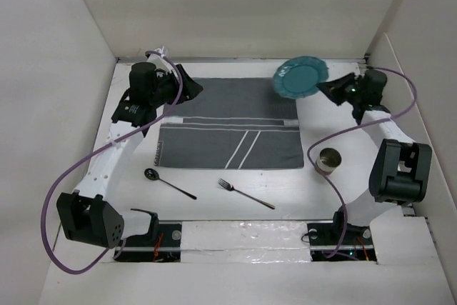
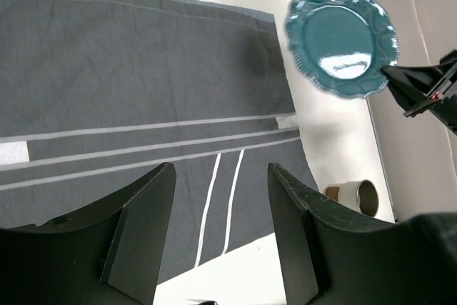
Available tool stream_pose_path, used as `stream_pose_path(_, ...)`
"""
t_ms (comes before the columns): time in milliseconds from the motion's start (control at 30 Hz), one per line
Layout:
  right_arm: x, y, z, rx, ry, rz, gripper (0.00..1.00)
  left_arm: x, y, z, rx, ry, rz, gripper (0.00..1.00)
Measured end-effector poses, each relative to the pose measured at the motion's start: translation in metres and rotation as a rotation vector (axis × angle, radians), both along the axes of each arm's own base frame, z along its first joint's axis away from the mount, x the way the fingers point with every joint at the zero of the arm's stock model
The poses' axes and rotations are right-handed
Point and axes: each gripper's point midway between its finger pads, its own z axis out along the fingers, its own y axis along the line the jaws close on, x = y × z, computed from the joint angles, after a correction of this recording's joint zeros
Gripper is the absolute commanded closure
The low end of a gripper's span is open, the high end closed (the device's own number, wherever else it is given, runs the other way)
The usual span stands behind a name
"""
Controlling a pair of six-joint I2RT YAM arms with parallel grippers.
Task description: Set the dinner table for one person
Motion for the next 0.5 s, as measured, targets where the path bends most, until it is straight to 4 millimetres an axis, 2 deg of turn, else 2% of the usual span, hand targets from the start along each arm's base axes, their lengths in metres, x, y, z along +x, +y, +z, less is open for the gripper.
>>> stream_pose_path(100, -0.009, 0.078, 0.008, 0.028, -0.026, 0.194, 1.0, -0.001, 0.003, -0.003, 0.003, 0.015, 0.008, 0.48)
stream_pose_path(233, -0.037, 0.187, 0.007, 0.075, -0.043, 0.481, 1.0, -0.009, 0.01, -0.005, 0.004, 0.02, 0.025, 0.48)
stream_pose_path(300, -0.049, 0.225, -0.001, 0.091, -0.026, 0.592, 1.0, -0.015, 0.014, -0.008, 0.006, 0.027, 0.032, 0.48)
stream_pose_path(400, -0.058, 0.263, -0.021, 0.105, 0.025, 0.698, 1.0, -0.021, 0.019, -0.012, 0.014, 0.04, 0.046, 0.48)
stream_pose_path(500, -0.056, 0.277, -0.04, 0.1, 0.069, 0.725, 1.0, -0.026, 0.023, -0.016, 0.027, 0.05, 0.056, 0.48)
